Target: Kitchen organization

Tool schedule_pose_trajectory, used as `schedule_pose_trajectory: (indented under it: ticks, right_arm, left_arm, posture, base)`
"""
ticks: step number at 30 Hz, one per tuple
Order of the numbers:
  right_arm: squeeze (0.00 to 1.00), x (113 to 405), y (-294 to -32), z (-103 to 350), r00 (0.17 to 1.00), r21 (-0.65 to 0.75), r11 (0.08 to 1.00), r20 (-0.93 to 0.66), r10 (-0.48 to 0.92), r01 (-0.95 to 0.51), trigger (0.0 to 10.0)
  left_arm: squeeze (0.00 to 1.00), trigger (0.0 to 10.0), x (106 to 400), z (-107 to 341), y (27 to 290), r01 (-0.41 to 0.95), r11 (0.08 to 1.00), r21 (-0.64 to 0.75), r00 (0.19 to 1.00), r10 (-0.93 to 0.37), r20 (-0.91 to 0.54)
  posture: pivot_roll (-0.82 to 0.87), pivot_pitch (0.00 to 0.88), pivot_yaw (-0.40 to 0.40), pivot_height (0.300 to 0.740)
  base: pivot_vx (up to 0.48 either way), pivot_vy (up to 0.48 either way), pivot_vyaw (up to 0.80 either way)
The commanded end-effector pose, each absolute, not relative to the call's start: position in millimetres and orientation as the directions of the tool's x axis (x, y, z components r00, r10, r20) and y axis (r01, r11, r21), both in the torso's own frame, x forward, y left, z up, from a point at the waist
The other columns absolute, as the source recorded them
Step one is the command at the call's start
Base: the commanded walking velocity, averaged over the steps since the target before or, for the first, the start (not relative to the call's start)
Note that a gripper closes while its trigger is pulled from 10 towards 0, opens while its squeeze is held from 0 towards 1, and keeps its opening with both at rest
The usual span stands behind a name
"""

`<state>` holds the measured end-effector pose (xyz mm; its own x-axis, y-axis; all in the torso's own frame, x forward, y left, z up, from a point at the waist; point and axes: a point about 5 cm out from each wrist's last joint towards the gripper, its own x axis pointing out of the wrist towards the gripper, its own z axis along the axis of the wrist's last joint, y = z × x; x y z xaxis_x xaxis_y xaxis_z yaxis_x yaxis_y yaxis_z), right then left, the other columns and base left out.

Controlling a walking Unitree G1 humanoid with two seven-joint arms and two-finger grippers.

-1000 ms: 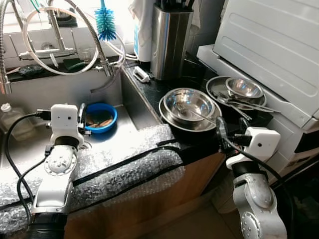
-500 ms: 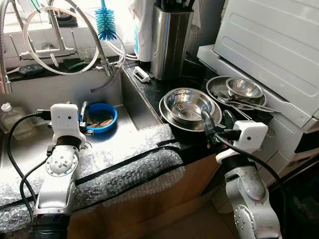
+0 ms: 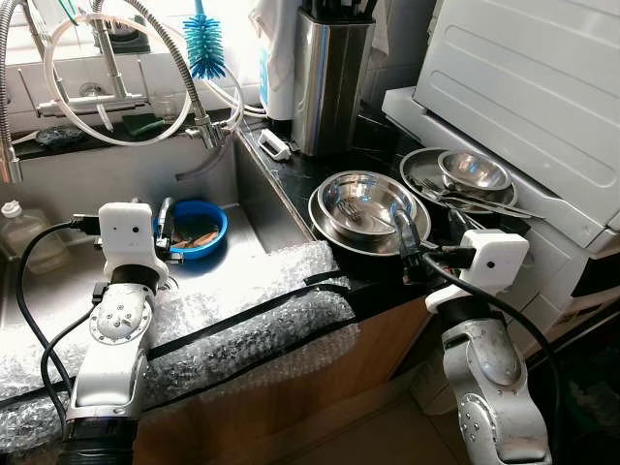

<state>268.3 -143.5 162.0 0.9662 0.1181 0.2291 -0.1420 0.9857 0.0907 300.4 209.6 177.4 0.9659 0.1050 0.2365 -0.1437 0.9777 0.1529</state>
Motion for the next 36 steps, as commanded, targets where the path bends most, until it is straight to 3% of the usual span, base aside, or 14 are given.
schedule_pose_trajectory:
  ticks: [1,2,3,11,27,28,29,36]
  right_arm:
    - [1.00,270,-145,164,0.966,0.086,0.987,0.232,0.114,-0.137,10.0]
    - [1.00,270,-145,164,0.966,0.086,0.987,0.232,0.114,-0.137,10.0]
    - [0.00,271,-142,159,0.970,0.083,0.985,0.205,0.130,-0.149,10.0]
    - [0.00,277,-136,145,0.983,0.036,0.988,0.112,0.146,-0.151,10.0]
    - [0.00,285,-141,147,0.983,0.037,0.991,0.135,0.124,-0.130,10.0]
    - [0.00,286,-142,146,0.984,0.030,0.992,0.133,0.120,-0.125,6.4]
    - [0.00,287,-143,146,0.985,0.022,0.993,0.132,0.113,-0.117,0.0]
    - [0.00,291,-146,146,0.985,0.021,0.994,0.138,0.101,-0.105,0.0]
  left_arm:
    - [0.00,10.0,299,179,206,-0.127,0.981,0.145,0.965,0.088,0.245]
    - [0.00,10.0,299,179,206,-0.126,0.981,0.145,0.965,0.088,0.245]
    - [0.00,10.0,299,180,205,-0.124,0.983,0.139,0.965,0.087,0.247]
    - [0.00,10.0,297,180,202,-0.112,0.985,0.128,0.965,0.078,0.249]
    - [0.00,10.0,297,180,201,-0.115,0.984,0.136,0.965,0.078,0.249]
    - [0.00,10.0,296,180,202,-0.115,0.984,0.136,0.965,0.079,0.249]
    - [0.00,10.0,296,180,202,-0.116,0.984,0.136,0.965,0.079,0.250]
    - [0.00,10.0,296,180,202,-0.117,0.984,0.136,0.965,0.080,0.251]
  posture:
    - [-0.07,0.000,-0.077,0.740]
    - [-0.07,0.000,-0.077,0.740]
    - [-0.07,0.000,-0.078,0.740]
    - [-0.07,0.000,-0.079,0.740]
    - [-0.06,0.000,-0.081,0.740]
    - [-0.06,0.000,-0.080,0.740]
    - [-0.06,0.000,-0.080,0.740]
    - [-0.06,0.000,-0.080,0.740]
  base:
    - [0.000,0.000,0.00]
    - [0.000,0.000,0.00]
    - [0.000,0.000,0.00]
    - [0.000,0.000,0.00]
    - [0.000,0.000,0.00]
    - [0.000,0.000,0.00]
    - [0.000,0.000,0.00]
    - [0.000,0.000,0.00]
